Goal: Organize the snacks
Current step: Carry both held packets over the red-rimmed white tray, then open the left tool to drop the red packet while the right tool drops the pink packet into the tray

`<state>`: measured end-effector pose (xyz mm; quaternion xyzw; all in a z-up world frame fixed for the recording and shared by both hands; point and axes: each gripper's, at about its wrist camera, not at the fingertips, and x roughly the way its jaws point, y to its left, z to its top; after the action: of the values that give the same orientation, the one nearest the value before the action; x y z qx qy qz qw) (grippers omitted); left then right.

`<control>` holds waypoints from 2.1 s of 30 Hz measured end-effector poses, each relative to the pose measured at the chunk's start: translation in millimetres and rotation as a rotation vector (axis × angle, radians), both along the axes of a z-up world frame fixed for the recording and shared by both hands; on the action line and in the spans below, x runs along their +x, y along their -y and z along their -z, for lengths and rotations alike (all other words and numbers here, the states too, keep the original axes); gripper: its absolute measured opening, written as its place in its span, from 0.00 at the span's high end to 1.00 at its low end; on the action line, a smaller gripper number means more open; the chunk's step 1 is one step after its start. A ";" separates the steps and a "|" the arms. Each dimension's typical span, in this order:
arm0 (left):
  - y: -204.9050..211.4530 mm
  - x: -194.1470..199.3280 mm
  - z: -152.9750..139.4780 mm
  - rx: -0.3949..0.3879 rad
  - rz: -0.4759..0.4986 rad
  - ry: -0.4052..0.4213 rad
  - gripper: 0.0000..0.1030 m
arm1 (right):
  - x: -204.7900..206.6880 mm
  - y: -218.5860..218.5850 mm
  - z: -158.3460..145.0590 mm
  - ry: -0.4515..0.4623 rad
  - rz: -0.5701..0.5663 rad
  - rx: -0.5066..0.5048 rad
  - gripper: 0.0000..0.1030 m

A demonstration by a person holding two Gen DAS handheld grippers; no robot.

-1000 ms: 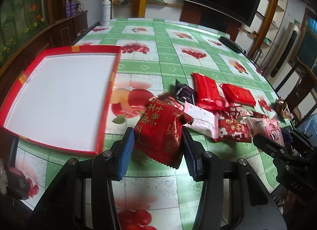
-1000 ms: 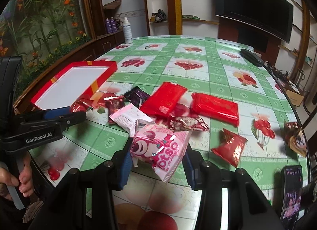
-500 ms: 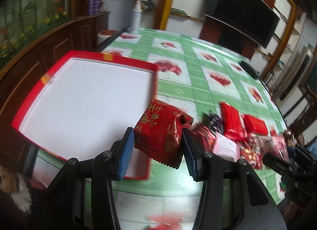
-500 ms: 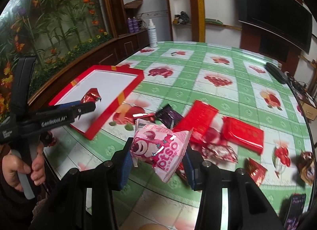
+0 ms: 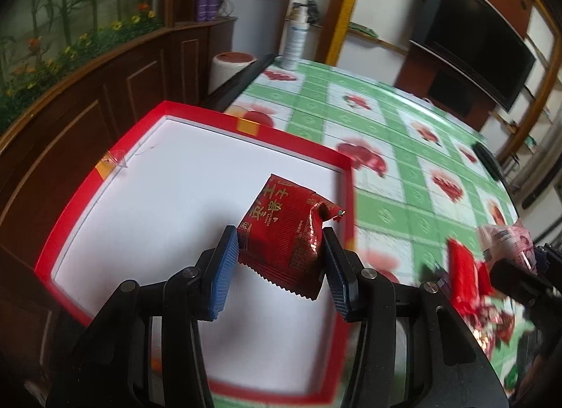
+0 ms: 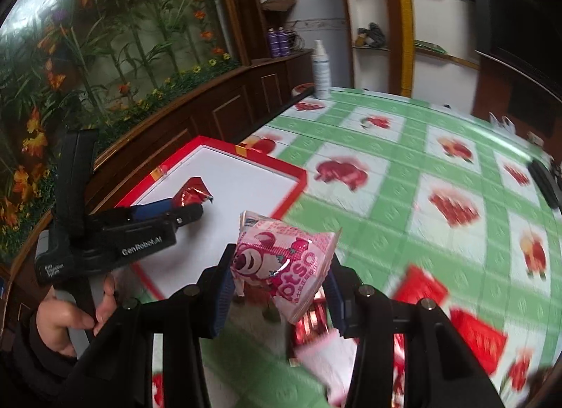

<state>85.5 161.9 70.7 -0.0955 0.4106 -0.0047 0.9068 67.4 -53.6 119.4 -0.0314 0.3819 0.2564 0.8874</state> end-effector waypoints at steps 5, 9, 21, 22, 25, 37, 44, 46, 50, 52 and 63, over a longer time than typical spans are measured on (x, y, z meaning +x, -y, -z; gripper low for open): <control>-19.7 33.9 4.0 -0.011 -0.078 -0.033 0.54 | 37.2 -37.3 13.2 0.019 -0.058 -0.034 0.53; -32.8 61.1 13.0 -0.012 -0.116 -0.072 0.54 | 67.8 -62.8 35.3 0.015 -0.099 -0.054 0.53; -48.1 106.4 35.5 -0.009 -0.169 -0.126 0.54 | 113.8 -105.4 75.3 -0.029 -0.164 -0.063 0.53; -47.8 108.0 35.7 0.004 -0.173 -0.124 0.54 | 115.7 -106.6 77.5 -0.031 -0.166 -0.064 0.53; -47.7 113.5 36.4 0.022 -0.178 -0.122 0.54 | 122.3 -108.1 84.3 -0.045 -0.166 -0.057 0.52; -44.2 128.0 44.2 0.064 -0.172 -0.129 0.54 | 127.9 -113.1 95.2 -0.030 -0.170 -0.089 0.44; -46.6 127.0 42.6 0.030 -0.169 -0.123 0.51 | 126.9 -109.0 94.1 -0.035 -0.156 -0.081 0.41; -45.6 126.7 42.0 0.034 -0.167 -0.124 0.50 | 124.1 -107.6 91.0 -0.024 -0.155 -0.075 0.32; -44.5 122.5 37.2 0.037 -0.169 -0.103 0.35 | 115.9 -103.5 81.7 0.009 -0.144 -0.066 0.27; -45.4 119.4 33.8 0.039 -0.178 -0.087 0.34 | 110.4 -99.3 76.9 0.020 -0.139 -0.059 0.23; -43.2 83.4 21.3 0.004 -0.226 -0.037 0.34 | 70.2 -66.1 56.8 0.058 -0.083 -0.001 0.14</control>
<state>168.9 205.1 49.4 -0.1393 0.4139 0.1000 0.8941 137.5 12.5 62.5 -0.0550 0.3546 0.2916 0.8867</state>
